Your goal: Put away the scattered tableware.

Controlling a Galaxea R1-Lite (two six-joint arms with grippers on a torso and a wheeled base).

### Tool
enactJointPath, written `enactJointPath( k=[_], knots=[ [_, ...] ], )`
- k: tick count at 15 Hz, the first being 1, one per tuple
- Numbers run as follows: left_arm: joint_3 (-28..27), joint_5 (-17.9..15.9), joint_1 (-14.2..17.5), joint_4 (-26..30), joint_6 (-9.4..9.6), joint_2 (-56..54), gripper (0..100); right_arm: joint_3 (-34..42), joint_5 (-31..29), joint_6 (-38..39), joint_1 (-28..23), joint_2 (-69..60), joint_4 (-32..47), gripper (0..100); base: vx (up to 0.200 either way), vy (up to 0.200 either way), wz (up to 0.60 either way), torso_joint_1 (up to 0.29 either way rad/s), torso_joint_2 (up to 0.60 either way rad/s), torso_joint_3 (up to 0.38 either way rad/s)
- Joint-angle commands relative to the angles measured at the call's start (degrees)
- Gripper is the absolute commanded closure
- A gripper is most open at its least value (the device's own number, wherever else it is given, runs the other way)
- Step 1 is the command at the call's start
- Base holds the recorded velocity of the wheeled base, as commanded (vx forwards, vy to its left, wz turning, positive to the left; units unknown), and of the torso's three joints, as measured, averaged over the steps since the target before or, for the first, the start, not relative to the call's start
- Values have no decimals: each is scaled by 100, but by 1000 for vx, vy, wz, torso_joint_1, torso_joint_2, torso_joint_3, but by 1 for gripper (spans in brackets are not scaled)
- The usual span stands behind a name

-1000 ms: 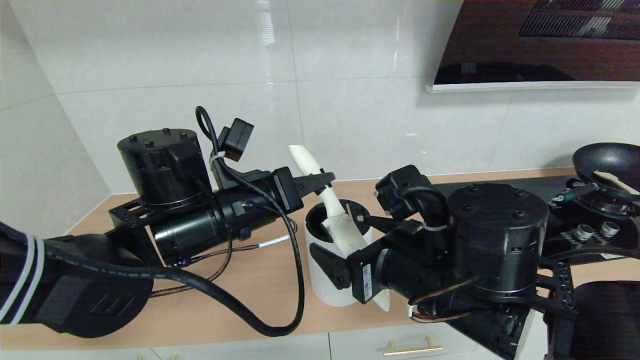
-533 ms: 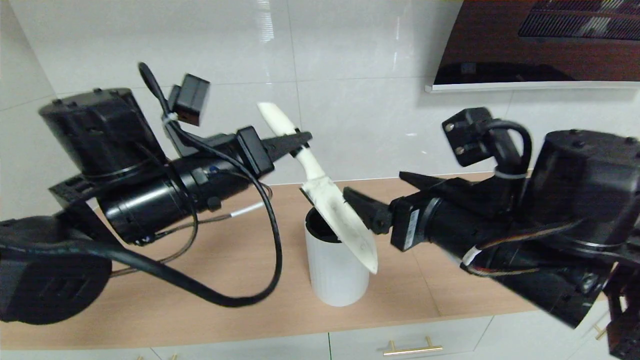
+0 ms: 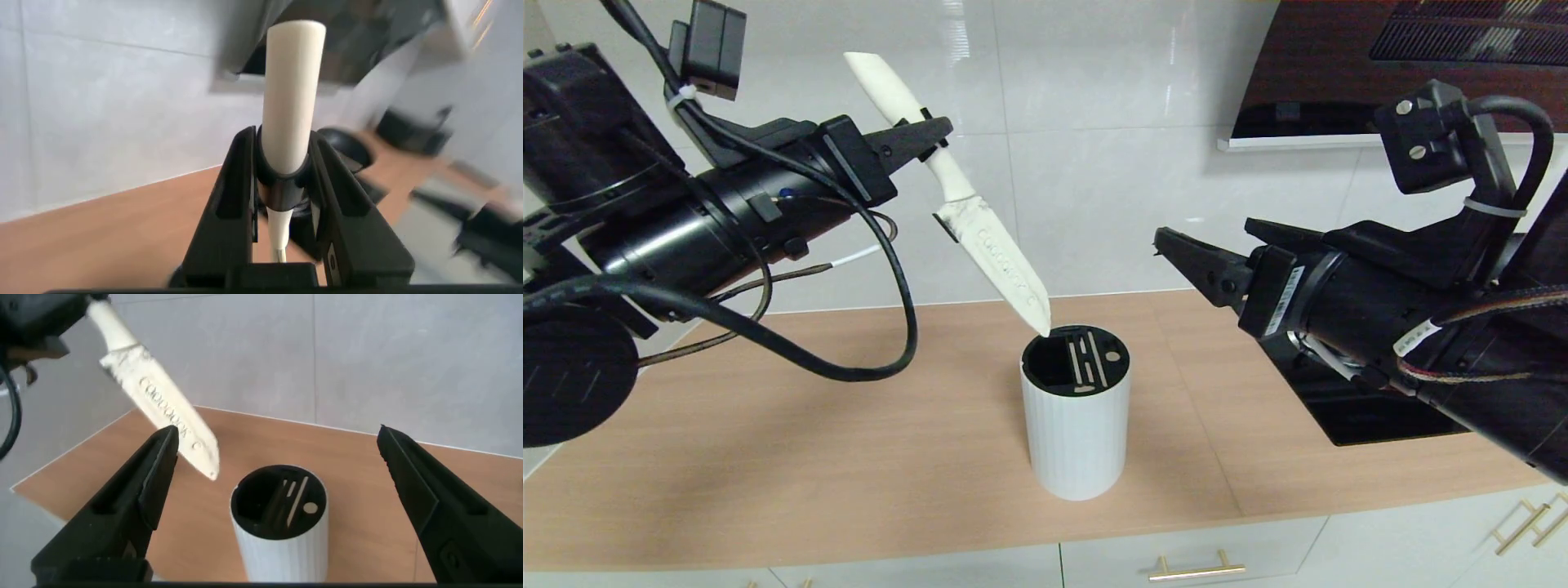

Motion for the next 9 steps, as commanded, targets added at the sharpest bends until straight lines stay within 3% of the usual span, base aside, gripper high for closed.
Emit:
enactJointPath(
  k=[1, 2, 5, 6, 7, 9],
  knots=[
    [-390, -72, -133, -34, 58, 330, 100, 5, 1, 0, -89, 80, -2, 0, 0, 0, 0, 0, 0, 0],
    [-382, -116, -133, -104, 93, 444, 100, 5, 1, 0, -116, 71, -2, 0, 0, 0, 0, 0, 0, 0],
    [-382, -142, -168, -447, 533, 761, 100, 14, 1, 0, -116, 80, -2, 0, 0, 0, 0, 0, 0, 0],
    [-373, -124, -194, -561, 990, 936, 100, 14, 1, 0, -116, 89, -2, 0, 0, 0, 0, 0, 0, 0],
    [-329, -107, -212, -640, 1139, 972, 100, 14, 1, 0, -116, 89, -2, 0, 0, 0, 0, 0, 0, 0],
    [-241, -107, -291, -649, 1253, 954, 100, 23, 10, 0, -116, 98, -2, 0, 0, 0, 0, 0, 0, 0]
  ],
)
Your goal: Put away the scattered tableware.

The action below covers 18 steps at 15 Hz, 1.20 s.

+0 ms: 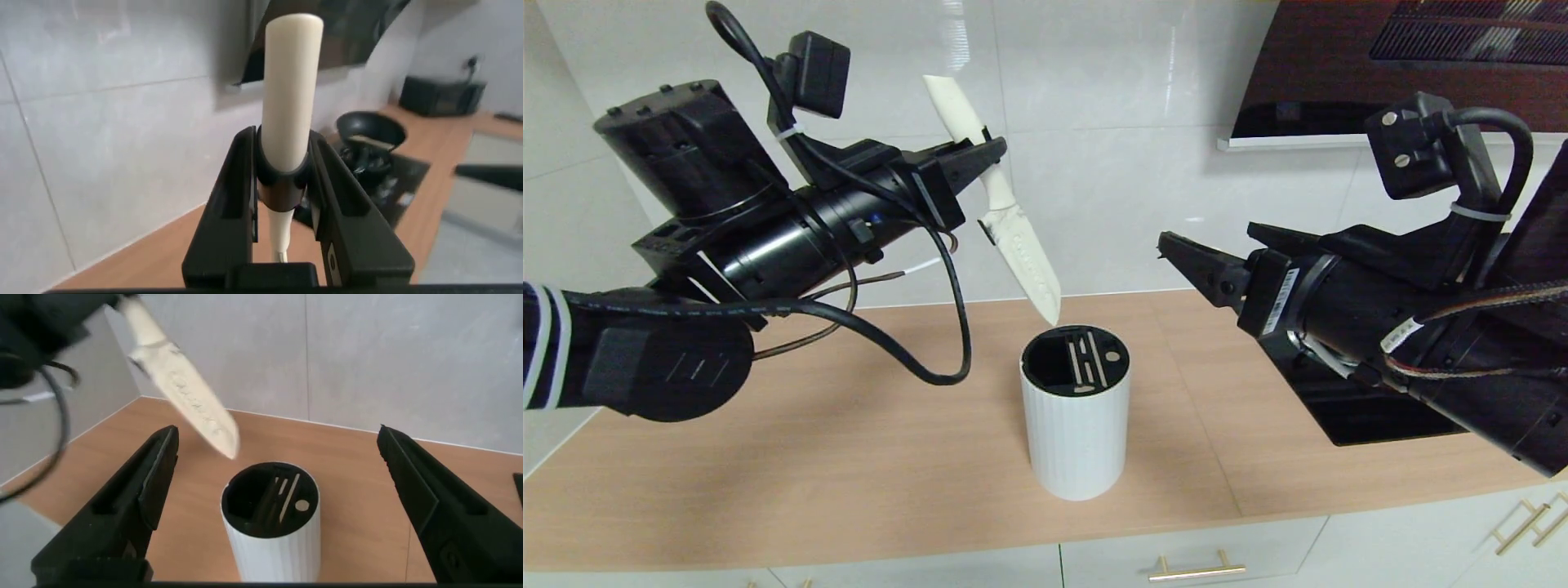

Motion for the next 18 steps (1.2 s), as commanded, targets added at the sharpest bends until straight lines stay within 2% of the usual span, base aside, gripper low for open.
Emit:
enactJointPath(
  k=[1, 4, 7, 18],
  knots=[
    [98, -1, -41, -3, 262, 95, 100, 6, 1, 0, 1, 99, -4, 0, 0, 0, 0, 0, 0, 0],
    [292, -10, -156, 15, 604, 112, 100, 32, 1, 0, 1, 178, -4, 0, 0, 0, 0, 0, 0, 0],
    [406, -10, -323, 85, 710, 244, 100, 32, 1, 0, -8, 187, -4, 0, 0, 0, 0, 0, 0, 0],
    [678, -1, -331, 121, 745, 560, 100, 59, 1, 0, -8, 239, -4, 0, 0, 0, 0, 0, 0, 0]
  ],
)
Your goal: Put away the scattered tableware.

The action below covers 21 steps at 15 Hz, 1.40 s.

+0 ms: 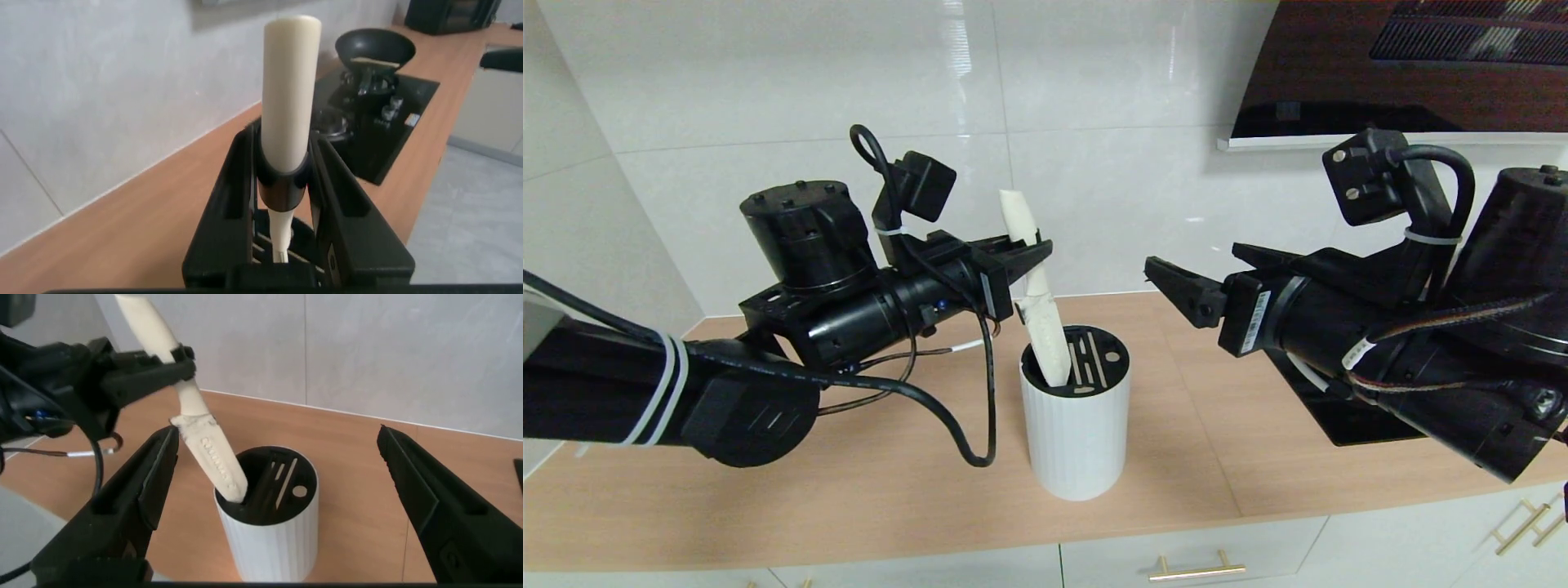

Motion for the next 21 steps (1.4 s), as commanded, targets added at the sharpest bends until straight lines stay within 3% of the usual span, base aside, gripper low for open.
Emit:
enactJointPath(
  k=[1, 19, 20, 21],
  knots=[
    [127, 14, -2, -3, 53, 40, 100, 17, -1, -3, 3, 8, -2, 0, 0, 0, 0, 0, 0, 0],
    [311, 278, -266, -47, 150, 506, 100, 35, -1, -3, 3, 8, -2, 0, 0, 0, 0, 0, 0, 0],
    [311, 287, -275, -47, 150, 506, 0, 35, -1, -3, 12, 8, -2, 0, 0, 0, 0, 0, 0, 0],
    [303, 287, -275, -82, 150, 506, 0, 35, -1, -3, 3, 8, -2, 0, 0, 0, 0, 0, 0, 0]
  ],
)
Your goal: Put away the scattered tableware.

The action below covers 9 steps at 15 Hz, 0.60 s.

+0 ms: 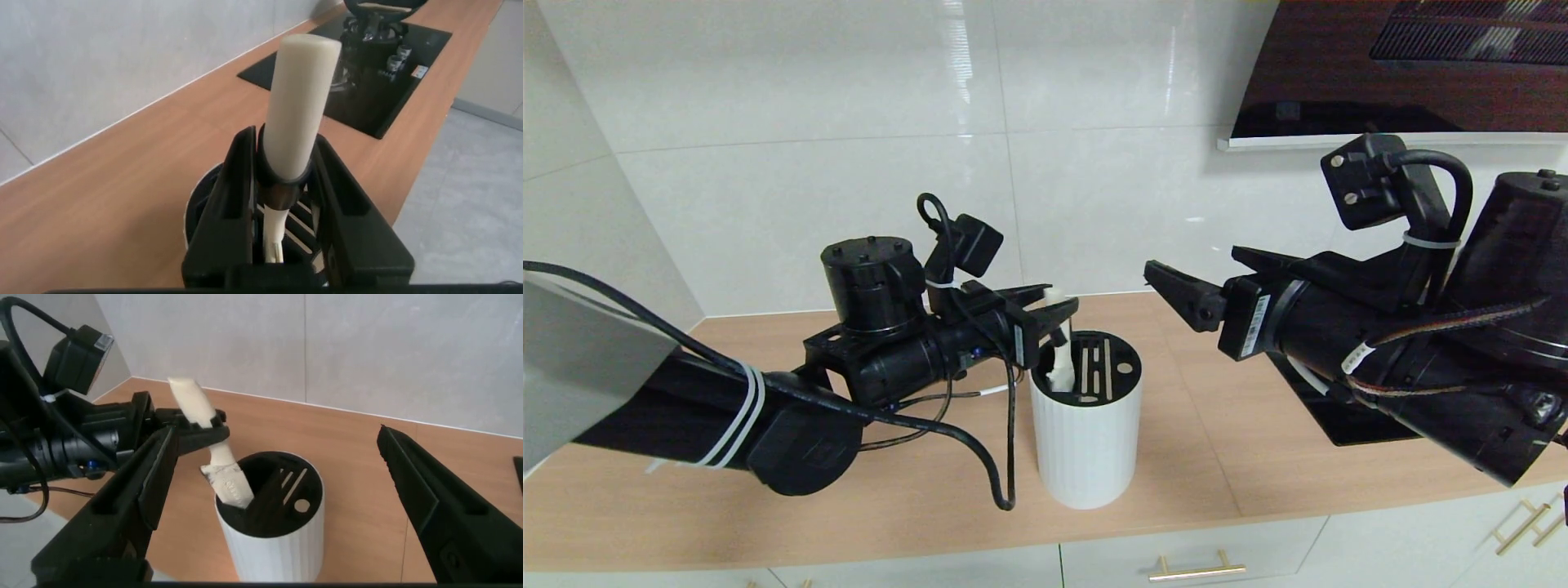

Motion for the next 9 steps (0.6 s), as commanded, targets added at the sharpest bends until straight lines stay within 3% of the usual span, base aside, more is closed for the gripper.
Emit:
enactJointPath(
  k=[1, 9],
  knots=[
    [-7, -1, -10, -125, -2, 10, 0, 0, -1, 0, 0, 9, -2, 0, 0, 0, 0, 0, 0, 0],
    [-16, 78, -28, -266, -10, -17, 0, 0, -1, 0, 0, 0, -2, 0, 0, 0, 0, 0, 0, 0]
  ],
)
